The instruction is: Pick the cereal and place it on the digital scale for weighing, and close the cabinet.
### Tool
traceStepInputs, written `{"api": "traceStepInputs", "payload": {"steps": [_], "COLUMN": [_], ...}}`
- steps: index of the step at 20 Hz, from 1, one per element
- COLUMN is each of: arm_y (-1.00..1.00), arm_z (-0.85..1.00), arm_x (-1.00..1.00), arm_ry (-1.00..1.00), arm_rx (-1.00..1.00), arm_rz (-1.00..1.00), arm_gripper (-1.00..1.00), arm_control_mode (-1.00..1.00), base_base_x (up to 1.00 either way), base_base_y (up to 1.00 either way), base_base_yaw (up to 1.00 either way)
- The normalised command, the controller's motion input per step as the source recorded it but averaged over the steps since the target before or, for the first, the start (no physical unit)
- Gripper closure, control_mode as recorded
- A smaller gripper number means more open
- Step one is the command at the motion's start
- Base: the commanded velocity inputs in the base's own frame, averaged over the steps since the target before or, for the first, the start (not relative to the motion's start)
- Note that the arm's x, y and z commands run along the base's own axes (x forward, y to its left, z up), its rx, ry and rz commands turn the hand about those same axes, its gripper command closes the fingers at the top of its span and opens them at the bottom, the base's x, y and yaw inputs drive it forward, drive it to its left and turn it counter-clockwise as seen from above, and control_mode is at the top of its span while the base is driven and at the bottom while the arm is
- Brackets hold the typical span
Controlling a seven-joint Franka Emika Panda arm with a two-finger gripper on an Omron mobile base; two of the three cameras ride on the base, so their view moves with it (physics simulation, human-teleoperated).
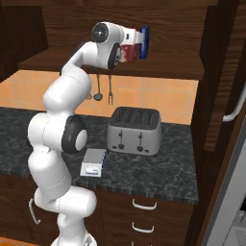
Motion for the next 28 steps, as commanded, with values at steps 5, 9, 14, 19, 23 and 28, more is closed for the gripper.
{"api": "traceStepInputs", "payload": {"steps": [5, 9, 14, 19, 23, 28], "arm_y": [-0.04, 0.00, 0.00, -0.02, 0.00, -0.08], "arm_z": [0.00, 0.00, 0.00, 0.00, 0.00, 0.00], "arm_x": [-0.43, -0.85, -0.99, -1.00, -1.00, -1.00], "arm_ry": [-0.09, -0.20, -0.27, -0.13, 0.04, 0.13], "arm_rx": [0.00, 0.00, 0.00, 0.01, 0.03, 0.00], "arm_rz": [0.00, 0.00, 0.01, 0.02, 0.09, 0.19], "arm_gripper": [1.00, 1.00, 1.00, 1.00, 1.00, 1.00], "arm_control_mode": [-1.00, -1.00, -1.00, -1.00, -1.00, -1.00], "base_base_x": [0.00, 0.00, 0.00, 0.00, 0.00, 0.00], "base_base_y": [0.00, 0.00, 0.00, 0.00, 0.00, 0.00], "base_base_yaw": [0.00, 0.00, 0.00, 0.00, 0.00, 0.00]}}
